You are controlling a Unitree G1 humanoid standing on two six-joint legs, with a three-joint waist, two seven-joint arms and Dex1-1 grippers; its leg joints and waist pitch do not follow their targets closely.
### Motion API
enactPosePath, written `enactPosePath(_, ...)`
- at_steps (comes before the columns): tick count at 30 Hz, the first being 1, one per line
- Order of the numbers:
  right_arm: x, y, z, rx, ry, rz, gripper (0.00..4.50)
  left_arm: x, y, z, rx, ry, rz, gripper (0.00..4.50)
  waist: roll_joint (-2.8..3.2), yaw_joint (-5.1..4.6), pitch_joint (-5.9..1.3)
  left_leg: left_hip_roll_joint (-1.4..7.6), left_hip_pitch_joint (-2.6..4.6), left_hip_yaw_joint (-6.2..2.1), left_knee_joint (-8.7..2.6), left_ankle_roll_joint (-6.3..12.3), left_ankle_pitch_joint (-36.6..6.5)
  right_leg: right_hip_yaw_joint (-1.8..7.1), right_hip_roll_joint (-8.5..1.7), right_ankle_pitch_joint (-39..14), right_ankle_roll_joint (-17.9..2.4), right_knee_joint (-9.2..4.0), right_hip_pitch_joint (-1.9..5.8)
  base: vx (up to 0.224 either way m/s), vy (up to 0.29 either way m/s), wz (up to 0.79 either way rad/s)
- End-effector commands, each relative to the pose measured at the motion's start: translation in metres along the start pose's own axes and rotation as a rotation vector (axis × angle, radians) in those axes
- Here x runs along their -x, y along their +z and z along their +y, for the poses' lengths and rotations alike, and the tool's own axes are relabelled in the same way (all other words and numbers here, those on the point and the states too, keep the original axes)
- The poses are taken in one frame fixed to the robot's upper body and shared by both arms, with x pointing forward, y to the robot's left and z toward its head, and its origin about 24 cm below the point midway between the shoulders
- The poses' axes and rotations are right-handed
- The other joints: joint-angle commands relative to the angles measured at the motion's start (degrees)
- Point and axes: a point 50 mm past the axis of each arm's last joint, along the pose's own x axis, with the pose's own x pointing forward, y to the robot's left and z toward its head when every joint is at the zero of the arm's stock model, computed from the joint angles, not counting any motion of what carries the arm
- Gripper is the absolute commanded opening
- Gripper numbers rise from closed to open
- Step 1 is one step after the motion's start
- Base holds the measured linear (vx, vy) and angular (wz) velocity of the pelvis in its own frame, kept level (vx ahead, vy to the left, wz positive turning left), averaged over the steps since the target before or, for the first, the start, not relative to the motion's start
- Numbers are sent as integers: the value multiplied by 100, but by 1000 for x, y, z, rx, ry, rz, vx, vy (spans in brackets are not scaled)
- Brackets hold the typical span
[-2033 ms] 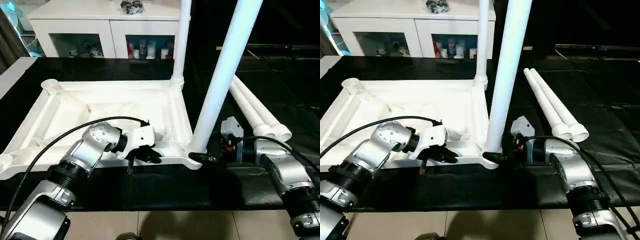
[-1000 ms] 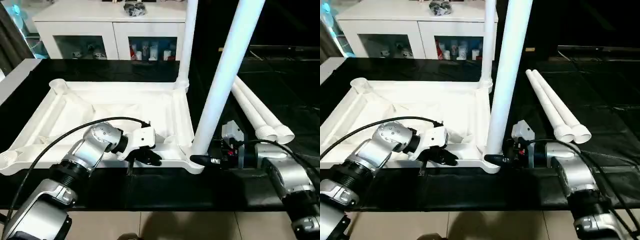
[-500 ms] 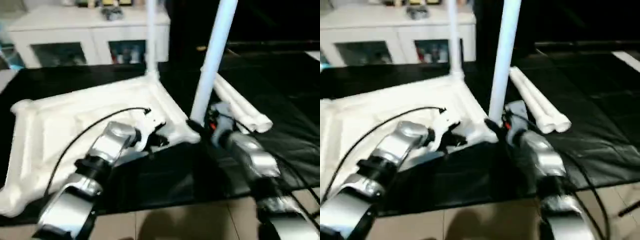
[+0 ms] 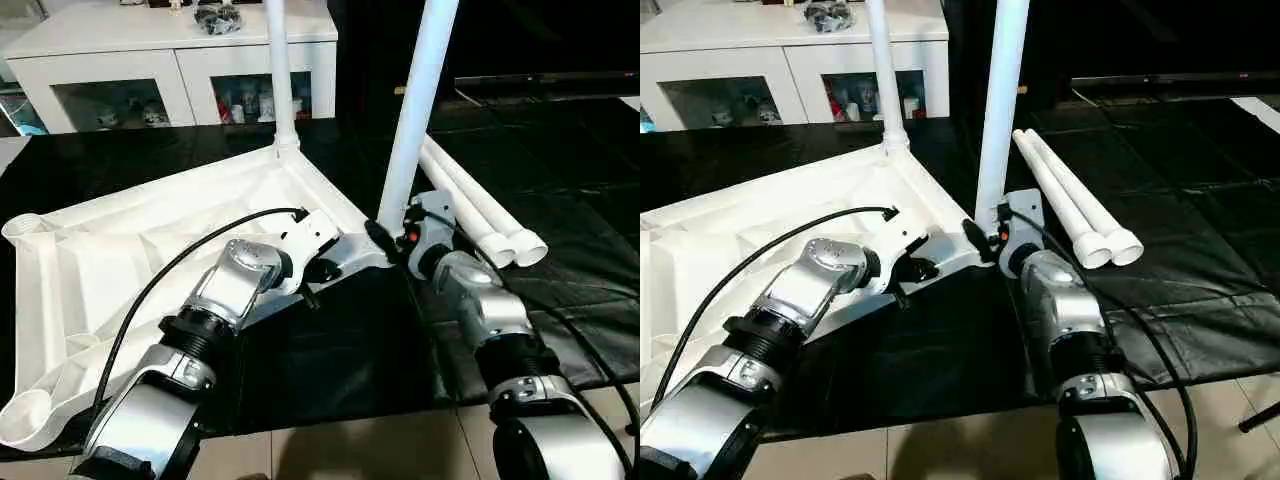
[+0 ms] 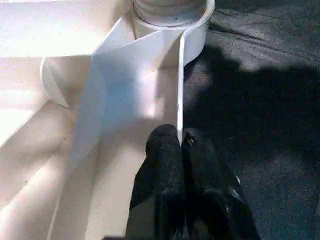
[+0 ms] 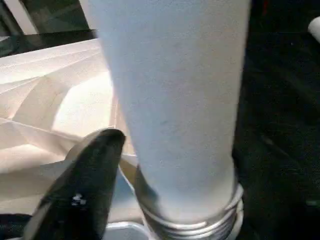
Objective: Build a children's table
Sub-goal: Rotate leg to tighten
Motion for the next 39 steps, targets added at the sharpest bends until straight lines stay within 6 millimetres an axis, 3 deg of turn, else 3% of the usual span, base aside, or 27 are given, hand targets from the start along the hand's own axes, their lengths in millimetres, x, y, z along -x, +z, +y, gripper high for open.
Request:
enactPosePath(1,3,-35,12,-53,71,126,397,7,23,6,-89,41,-88,0,-11,23,-377,363,79,-213,-426,224,-1613,338,-476,-1922,-958,-443,273,0,0,0)
enactPosePath(4,9,-32,9,-50,103,87,418,10,17,11,-94,48,-69,0,-6,36,-396,359,59,-203,-413,255,-1498,351,-478,-1666,-1002,-424,289,0,0,0)
enactPosePath(7,23,-27,5,-44,174,23,443,14,10,16,-110,46,-46,0,-19,49,-415,359,23,-201,-397,410,-1245,345,-473,-1316,-1042,-374,312,0,0,0)
enactPosePath(12,33,-25,2,-22,222,-6,447,16,7,18,-143,35,-43,0,-30,64,-413,365,27,-189,-377,487,-1184,341,-477,-1399,-1040,-391,293,0,0,0)
enactPosePath(15,50,-22,-5,5,293,-22,447,22,1,20,-164,-15,-35,0,-29,103,-406,372,27,-189,-382,518,-1216,340,-464,-1464,-991,-400,302,0,0,0)
enactPosePath(16,59,-19,-9,31,333,-23,447,25,-4,20,-183,-48,-32,0,19,114,-412,388,29,-202,-383,525,-1153,345,-462,-1357,-1010,-380,283,0,0,0)
enactPosePath(17,67,-16,-11,52,370,-19,447,29,-8,21,-189,-76,-23,0,-14,127,-413,387,32,-190,-374,544,-1146,345,-458,-1295,-995,-381,291,0,0,0)
enactPosePath(19,77,-11,-15,99,423,-7,447,35,-15,21,-205,-121,-11,0,-18,136,-416,384,9,-184,-366,581,-1094,342,-454,-1185,-1028,-355,297,0,0,0)
enactPosePath(20,81,-8,-17,124,449,2,447,38,-19,22,-205,-142,-2,0,-50,145,-412,379,10,-183,-363,590,-1095,336,-468,-1265,-1048,-349,298,0,0,0)
enactPosePath(21,82,-7,-18,130,455,4,447,38,-20,22,-205,-147,0,0,-44,150,-411,378,11,-176,-359,588,-1090,338,-473,-1332,-1037,-358,292,0,0,0)
enactPosePath(22,86,-5,-20,159,478,17,447,42,-23,21,-213,-181,2,0,-86,143,-400,380,14,-167,-361,584,-1116,340,-470,-1479,-1013,-380,281,0,0,0)
enactPosePath(25,91,-1,-23,205,522,40,447,48,-27,20,-250,-234,2,0,-55,177,-399,394,26,-176,-363,526,-1139,341,-482,-1704,-977,-388,266,0,0,0)
enactPosePath(26,92,1,-24,225,542,50,447,51,-30,19,-269,-264,6,0,-156,194,-397,396,21,-170,-362,543,-1104,341,-488,-1725,-967,-383,269,0,0,0)
enactPosePath(27,93,3,-24,247,558,59,447,54,-32,17,-291,-291,15,0,-122,215,-403,401,23,-177,-360,545,-1078,347,-496,-1725,-969,-364,266,0,0,0)
enactPosePath(30,94,4,-25,263,584,73,447,57,-36,16,-314,-331,34,0,-114,225,-397,403,26,-162,-356,561,-1003,352,-481,-1646,-964,-351,245,0,0,0)
enactPosePath(36,84,3,-16,323,687,130,447,68,-50,6,-373,-477,75,0,-141,260,-393,419,36,-158,-366,483,-1046,364,-494,-1744,-973,-331,227,0,0,0)
enactPosePath(39,78,1,-9,332,736,141,447,68,-50,3,-387,-500,76,0,-187,294,-395,423,52,-147,-361,477,-1003,367,-500,-1768,-993,-322,215,0,0,0)
